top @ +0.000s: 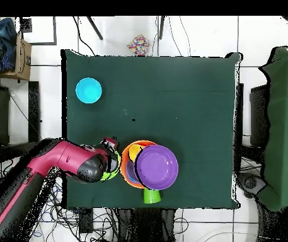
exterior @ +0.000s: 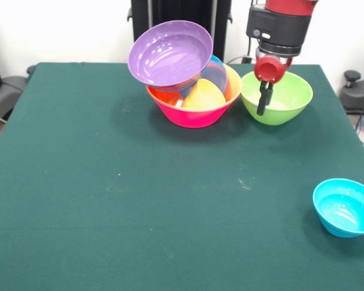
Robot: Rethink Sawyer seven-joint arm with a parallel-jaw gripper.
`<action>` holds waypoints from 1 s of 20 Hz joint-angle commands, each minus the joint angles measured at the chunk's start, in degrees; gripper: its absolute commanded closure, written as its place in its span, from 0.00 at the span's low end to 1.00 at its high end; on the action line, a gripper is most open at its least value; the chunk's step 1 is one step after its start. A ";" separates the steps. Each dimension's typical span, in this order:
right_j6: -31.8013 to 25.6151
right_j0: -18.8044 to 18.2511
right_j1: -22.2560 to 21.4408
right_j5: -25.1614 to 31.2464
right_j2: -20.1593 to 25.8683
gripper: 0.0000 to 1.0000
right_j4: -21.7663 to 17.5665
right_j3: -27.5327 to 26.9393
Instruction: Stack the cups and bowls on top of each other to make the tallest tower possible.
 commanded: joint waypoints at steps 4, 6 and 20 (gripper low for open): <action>-10.81 -0.04 3.12 8.16 12.56 0.00 4.11 -5.16; -11.49 -0.16 3.28 8.58 12.75 0.00 4.46 -5.26; -8.63 0.06 4.32 6.48 12.52 1.00 2.15 -6.13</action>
